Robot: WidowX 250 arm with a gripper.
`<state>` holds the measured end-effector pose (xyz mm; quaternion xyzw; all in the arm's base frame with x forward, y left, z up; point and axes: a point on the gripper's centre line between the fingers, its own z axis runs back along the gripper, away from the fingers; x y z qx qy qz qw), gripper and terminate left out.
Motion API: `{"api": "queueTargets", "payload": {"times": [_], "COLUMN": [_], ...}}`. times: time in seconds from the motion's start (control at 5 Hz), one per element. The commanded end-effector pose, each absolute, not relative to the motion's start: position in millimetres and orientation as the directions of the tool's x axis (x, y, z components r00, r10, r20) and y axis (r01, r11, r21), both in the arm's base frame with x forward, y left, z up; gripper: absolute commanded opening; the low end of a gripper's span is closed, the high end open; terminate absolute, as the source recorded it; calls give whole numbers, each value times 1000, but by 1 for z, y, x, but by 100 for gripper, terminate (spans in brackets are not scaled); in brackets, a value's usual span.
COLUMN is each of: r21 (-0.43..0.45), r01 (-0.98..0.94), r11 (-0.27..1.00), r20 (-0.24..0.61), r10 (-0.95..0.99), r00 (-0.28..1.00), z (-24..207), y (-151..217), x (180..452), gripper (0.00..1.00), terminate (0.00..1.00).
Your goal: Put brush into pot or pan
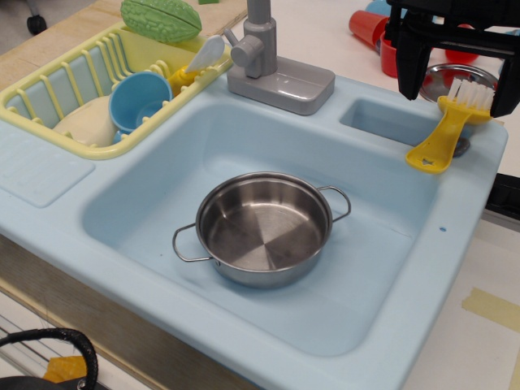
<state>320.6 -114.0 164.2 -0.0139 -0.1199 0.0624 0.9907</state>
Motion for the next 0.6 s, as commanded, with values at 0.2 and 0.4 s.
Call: {"api": "queueTargets", "payload": {"times": [0.2, 0.4], "r21": [-21, -29], "r01": [-104, -114], "r11": [994, 993], "r20": [226, 199], "r10": [106, 117], "r00": [968, 973], "z": [155, 145], "y": [-114, -113], "x": [327, 333], "gripper": [100, 100], "terminate": [0, 0]}}
